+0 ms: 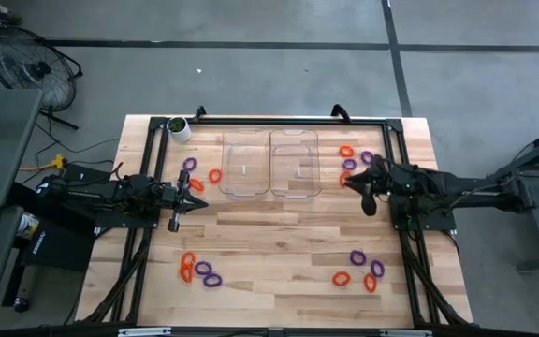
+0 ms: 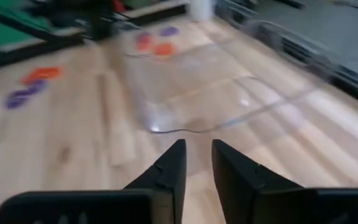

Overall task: Sort spring keychains
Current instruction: Put the orange spring keychain into the right transparent bin

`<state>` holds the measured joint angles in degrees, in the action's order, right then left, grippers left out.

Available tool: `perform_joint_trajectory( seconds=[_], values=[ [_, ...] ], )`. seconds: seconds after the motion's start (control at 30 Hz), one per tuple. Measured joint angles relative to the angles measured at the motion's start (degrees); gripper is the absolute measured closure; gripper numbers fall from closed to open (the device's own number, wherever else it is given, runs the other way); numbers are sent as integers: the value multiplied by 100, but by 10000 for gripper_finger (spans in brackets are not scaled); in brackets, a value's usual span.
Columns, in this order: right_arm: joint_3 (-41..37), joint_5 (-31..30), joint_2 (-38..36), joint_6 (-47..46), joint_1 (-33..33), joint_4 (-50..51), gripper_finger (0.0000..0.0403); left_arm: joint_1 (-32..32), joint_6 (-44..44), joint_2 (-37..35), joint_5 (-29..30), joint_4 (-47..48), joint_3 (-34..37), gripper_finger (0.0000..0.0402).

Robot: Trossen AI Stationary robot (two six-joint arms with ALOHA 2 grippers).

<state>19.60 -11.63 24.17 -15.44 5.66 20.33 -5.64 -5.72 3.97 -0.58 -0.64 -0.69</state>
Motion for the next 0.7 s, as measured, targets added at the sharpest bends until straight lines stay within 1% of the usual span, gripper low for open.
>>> perform_joint_trajectory(
  seconds=[0.17,0.37,0.47,0.7],
  values=[
    [970,-462,739,-366,509,1264,313,1,0,0,-1,2,0,401],
    [2027,-412,1648,-1070,1366,2667,304,1,0,0,-2,2,0,401],
    [2395,-183,2089,-1307,1839,3096,304,1,0,0,-1,1,0,401],
    [3019,738,3164,-1913,2918,3520,304,1,0,0,-2,2,0,401]
  ],
)
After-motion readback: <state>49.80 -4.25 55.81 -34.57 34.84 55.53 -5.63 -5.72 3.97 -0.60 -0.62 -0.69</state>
